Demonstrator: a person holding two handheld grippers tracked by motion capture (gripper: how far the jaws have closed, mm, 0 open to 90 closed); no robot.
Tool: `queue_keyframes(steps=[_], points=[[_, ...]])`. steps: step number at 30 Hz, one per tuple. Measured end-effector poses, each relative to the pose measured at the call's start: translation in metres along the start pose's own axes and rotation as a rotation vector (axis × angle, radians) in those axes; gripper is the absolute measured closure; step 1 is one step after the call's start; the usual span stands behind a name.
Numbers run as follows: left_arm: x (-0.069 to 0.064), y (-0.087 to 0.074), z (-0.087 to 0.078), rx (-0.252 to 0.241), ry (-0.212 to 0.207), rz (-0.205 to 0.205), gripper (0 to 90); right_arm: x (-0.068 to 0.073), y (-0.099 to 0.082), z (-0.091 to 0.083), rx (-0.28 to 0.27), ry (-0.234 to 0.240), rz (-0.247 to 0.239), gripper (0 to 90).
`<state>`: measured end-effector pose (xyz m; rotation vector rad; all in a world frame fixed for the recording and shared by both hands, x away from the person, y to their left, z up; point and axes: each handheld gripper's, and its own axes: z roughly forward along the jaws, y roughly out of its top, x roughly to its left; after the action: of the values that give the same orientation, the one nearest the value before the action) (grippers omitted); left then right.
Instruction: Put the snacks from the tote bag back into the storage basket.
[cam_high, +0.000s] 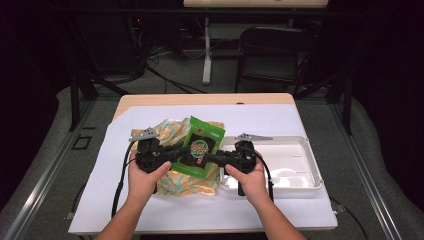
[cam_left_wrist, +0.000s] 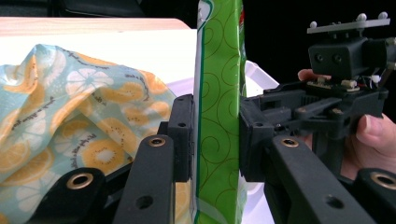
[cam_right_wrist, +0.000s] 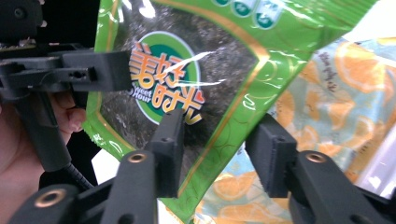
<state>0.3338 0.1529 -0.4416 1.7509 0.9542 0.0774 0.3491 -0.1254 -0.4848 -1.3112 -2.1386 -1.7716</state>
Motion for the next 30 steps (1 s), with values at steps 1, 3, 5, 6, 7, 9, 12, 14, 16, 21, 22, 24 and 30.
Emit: queue_keyframes(steps=[1, 3, 5, 6, 7, 9, 12, 14, 16, 21, 22, 24, 30], points=[[0.000, 0.000, 0.001, 0.003, -0.001, 0.003, 70.7, -0.001, 0.000, -0.001, 0.001, 0.000, 0.003, 61.2], [0.000, -0.001, 0.001, 0.009, 0.000, 0.003, 70.2, -0.002, 0.001, -0.002, -0.010, 0.002, 0.020, 63.5], [0.000, -0.001, 0.002, 0.016, 0.002, 0.010, 69.9, -0.003, 0.001, -0.004, -0.007, 0.001, 0.024, 65.1], [0.000, -0.001, 0.003, 0.016, 0.003, 0.011, 69.9, -0.003, 0.001, -0.004, -0.011, 0.004, 0.026, 65.5], [0.000, -0.001, 0.003, 0.019, 0.004, 0.010, 69.8, -0.003, 0.001, -0.005, -0.009, -0.002, 0.029, 66.0], [0.000, -0.001, 0.003, 0.018, 0.005, 0.014, 69.8, -0.004, 0.001, -0.005, -0.012, -0.002, 0.027, 67.1], [0.000, -0.001, 0.004, 0.017, 0.009, 0.018, 69.7, -0.004, 0.002, -0.006, -0.024, -0.005, 0.026, 70.0], [0.000, -0.001, 0.004, 0.020, 0.015, 0.022, 69.9, -0.005, 0.002, -0.009, -0.023, -0.026, 0.020, 77.1], [0.000, -0.002, 0.004, 0.023, 0.011, 0.025, 70.1, -0.006, 0.002, -0.010, -0.034, -0.025, 0.031, 80.5], [-0.001, -0.003, 0.006, 0.037, 0.012, 0.037, 71.1, -0.009, 0.002, -0.011, -0.034, -0.039, 0.037, 83.4], [-0.001, -0.003, 0.006, 0.037, 0.012, 0.037, 71.1, -0.009, 0.002, -0.011, -0.036, -0.036, 0.040, 84.5], [-0.001, -0.003, 0.006, 0.036, 0.012, 0.037, 70.9, -0.009, 0.002, -0.012, -0.039, -0.038, 0.049, 86.2], [-0.002, -0.003, 0.008, 0.038, 0.010, 0.044, 70.6, -0.008, 0.002, -0.014, -0.058, -0.047, 0.051, 88.8]])
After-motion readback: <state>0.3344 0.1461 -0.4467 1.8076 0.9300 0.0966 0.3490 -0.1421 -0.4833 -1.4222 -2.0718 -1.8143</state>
